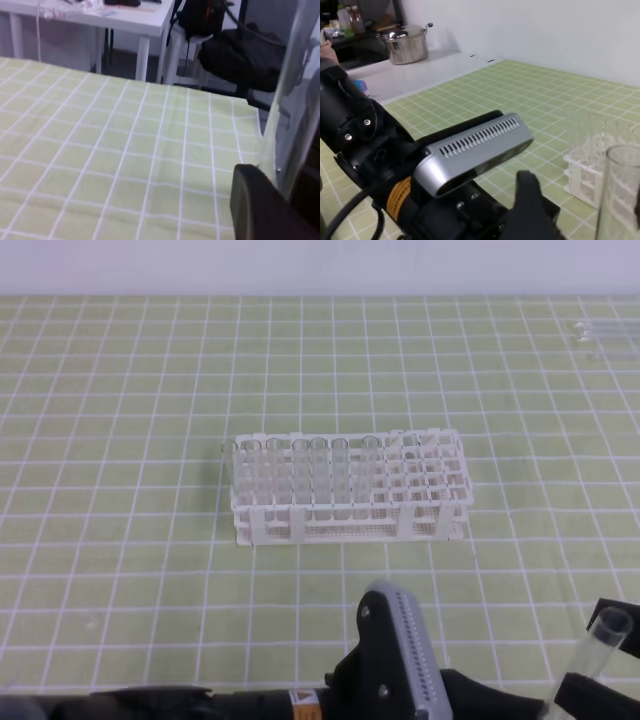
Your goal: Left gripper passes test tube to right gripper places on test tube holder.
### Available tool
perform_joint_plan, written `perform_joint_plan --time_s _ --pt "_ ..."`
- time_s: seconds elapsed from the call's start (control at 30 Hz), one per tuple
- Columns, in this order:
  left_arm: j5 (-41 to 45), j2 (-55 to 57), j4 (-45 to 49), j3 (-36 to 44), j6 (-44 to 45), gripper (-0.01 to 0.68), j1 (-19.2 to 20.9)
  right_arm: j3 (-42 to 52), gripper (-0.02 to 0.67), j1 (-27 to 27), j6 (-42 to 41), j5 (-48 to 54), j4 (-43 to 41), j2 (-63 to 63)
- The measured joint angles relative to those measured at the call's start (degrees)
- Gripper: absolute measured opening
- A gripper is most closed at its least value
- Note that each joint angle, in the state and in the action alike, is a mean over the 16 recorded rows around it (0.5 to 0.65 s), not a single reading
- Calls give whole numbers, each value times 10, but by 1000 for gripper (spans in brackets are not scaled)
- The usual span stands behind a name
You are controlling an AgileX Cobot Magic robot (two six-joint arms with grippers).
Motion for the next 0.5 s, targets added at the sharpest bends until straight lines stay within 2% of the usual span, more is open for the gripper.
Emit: perform_joint_plan --time_s 0.5 --pt "-5 4 4 -11 -13 5 -1 0 40 0 0 -28 0 0"
